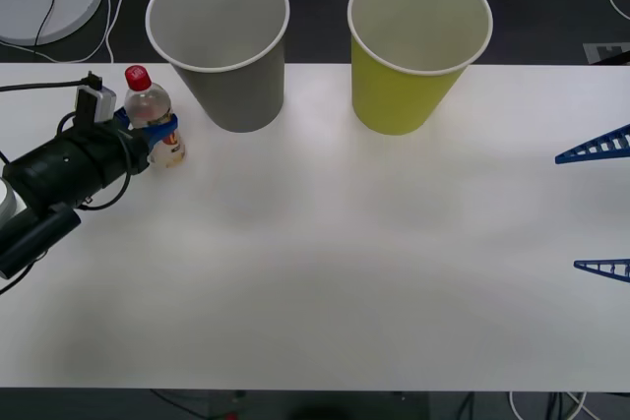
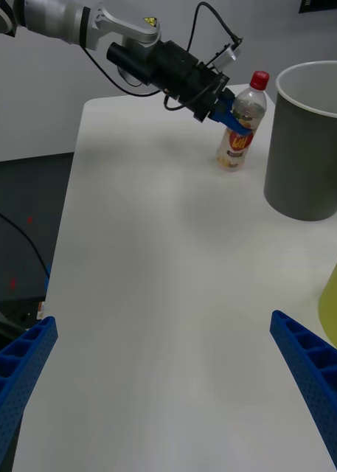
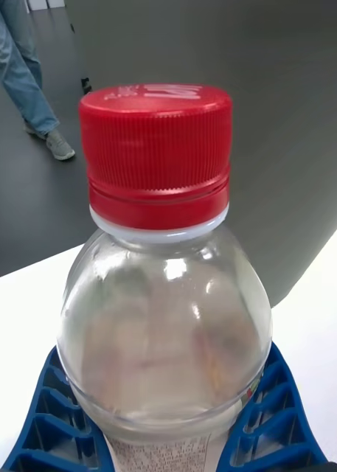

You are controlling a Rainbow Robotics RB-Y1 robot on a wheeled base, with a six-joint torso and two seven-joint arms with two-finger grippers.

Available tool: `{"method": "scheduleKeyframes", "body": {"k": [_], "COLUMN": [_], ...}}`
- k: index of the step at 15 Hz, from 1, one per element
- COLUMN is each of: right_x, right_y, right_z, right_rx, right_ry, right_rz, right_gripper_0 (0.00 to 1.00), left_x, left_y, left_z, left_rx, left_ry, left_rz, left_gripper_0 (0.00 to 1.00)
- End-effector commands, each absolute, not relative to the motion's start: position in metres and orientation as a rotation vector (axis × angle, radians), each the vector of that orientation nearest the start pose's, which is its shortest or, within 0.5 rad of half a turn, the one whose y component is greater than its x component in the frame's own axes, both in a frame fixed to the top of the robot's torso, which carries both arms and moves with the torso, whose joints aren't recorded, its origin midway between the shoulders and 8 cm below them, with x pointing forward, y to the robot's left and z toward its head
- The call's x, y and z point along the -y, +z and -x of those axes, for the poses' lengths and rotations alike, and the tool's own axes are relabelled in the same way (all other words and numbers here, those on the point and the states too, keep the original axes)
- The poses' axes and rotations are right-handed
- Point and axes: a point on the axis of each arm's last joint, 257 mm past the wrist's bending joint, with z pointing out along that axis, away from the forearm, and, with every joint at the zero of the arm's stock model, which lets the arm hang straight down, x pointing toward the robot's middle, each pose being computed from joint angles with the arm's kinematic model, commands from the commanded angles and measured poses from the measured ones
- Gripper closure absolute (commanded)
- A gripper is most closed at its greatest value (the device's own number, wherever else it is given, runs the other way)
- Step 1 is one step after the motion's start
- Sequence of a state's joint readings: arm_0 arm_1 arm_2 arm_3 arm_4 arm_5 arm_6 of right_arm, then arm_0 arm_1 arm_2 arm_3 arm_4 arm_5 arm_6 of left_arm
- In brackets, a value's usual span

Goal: Put the can into the green bin and the plastic bottle into the gray bin

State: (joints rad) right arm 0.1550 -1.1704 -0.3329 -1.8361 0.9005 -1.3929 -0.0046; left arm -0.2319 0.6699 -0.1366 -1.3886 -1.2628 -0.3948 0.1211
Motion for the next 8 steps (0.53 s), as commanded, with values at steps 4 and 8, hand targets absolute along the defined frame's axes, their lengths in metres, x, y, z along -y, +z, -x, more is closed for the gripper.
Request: {"method": "scheduleKeyframes", "body": {"k": [4,8], "right_x": [0.270,0.270], "right_y": [-0.083,-0.083], "right_z": [-0.315,-0.315], "right_rx": [-1.394,-1.394], "right_ry": [0.558,0.558], "right_rz": [1.561,1.561], "right_gripper_0": [0.00,0.00], "left_x": [-0.272,-0.263], "left_y": [-0.191,-0.192], "left_z": [-0.574,-0.559], "left_rx": [-1.626,-1.617], "left_ry": [-0.162,-0.201], "left_rz": [-0.581,-0.579], "left_gripper_0": [1.00,1.00]}}
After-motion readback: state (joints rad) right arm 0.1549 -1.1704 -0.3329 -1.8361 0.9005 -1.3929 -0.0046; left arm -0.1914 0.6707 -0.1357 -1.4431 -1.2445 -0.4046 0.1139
